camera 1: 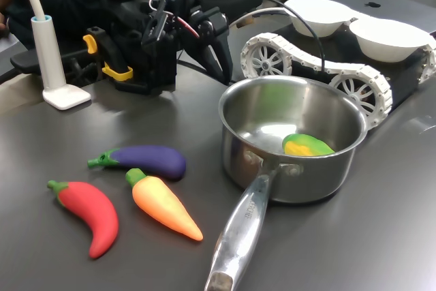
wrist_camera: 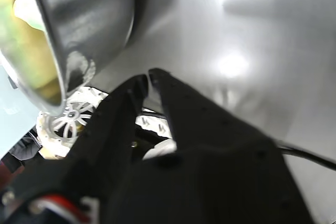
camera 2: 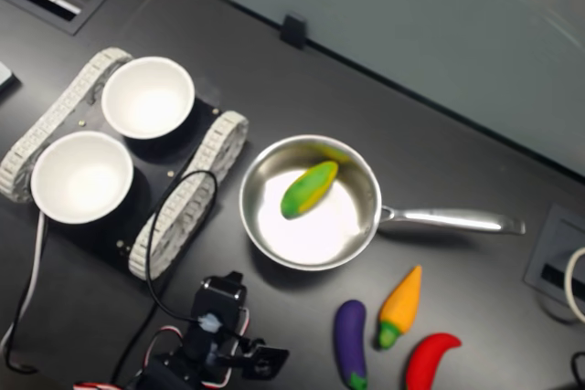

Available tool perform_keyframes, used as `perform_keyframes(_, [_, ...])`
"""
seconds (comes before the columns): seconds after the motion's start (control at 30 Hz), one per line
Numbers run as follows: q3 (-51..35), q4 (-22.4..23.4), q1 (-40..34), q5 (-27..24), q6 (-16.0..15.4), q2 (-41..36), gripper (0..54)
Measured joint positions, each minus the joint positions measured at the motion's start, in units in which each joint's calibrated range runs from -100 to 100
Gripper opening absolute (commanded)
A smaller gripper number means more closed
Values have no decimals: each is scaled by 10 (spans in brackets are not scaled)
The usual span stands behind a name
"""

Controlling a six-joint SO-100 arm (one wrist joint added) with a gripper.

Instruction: Pick up the brinjal and place them in the pan

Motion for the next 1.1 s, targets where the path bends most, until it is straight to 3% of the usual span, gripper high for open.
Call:
perform_keyframes(0.4, [-75, 0, 110, 18, -42, 81, 2])
perform_keyframes(0.9, [-206, 27, 189, 32, -42, 173, 2])
perform_keyframes(1.1, [-262, 53, 217, 42, -57, 205, 2])
